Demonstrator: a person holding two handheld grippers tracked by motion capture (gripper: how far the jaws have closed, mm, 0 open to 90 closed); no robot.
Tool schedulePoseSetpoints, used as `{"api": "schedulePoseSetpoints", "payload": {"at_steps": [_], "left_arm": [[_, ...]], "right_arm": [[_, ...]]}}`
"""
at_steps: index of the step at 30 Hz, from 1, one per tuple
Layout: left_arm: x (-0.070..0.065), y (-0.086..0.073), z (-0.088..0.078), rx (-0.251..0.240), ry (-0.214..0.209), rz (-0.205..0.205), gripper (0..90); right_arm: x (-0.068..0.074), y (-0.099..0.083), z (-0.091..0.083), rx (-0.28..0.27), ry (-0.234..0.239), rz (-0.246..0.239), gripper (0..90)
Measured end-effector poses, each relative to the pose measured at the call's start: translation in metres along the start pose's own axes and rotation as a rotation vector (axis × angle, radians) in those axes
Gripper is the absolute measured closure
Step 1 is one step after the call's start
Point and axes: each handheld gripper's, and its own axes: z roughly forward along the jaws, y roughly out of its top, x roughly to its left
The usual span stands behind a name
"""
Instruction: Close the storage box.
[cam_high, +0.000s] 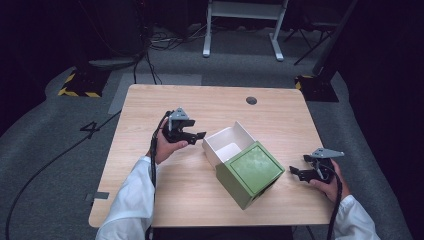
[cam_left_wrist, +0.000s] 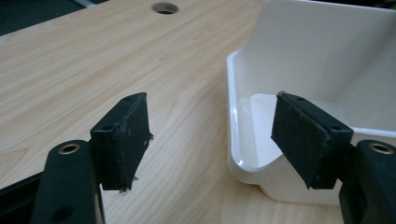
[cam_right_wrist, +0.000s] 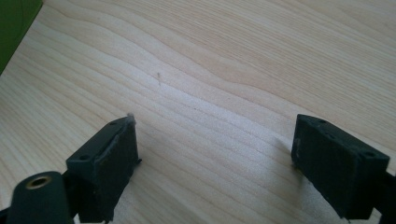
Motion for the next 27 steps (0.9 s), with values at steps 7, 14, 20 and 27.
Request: {"api": "schedulePoseSetpoints", "payload": {"at_steps": [7, 14, 20, 27], "left_arm": [[-0.015, 0.001, 0.006, 0.022, -0.020, 0.023, 26.1], [-0.022, -0.001, 0.011, 0.029, -0.080, 0.014, 26.3], [-0.033, 0.003, 0.012, 0.043, -0.155, 0.060, 25.4], [-0.049, 0.001, 0.025, 0.135, -0.182, 0.166, 26.6]], "right_arm": [[0.000, 0.000, 0.000, 0.000, -0.001, 0.001, 14.6], [0.000, 0.000, 0.000, 0.000, -0.001, 0.000, 14.6], [0.000, 0.000, 0.000, 0.000, -0.001, 0.000, 14.6], [0.000, 0.000, 0.000, 0.000, -0.001, 0.000, 14.6]]}}
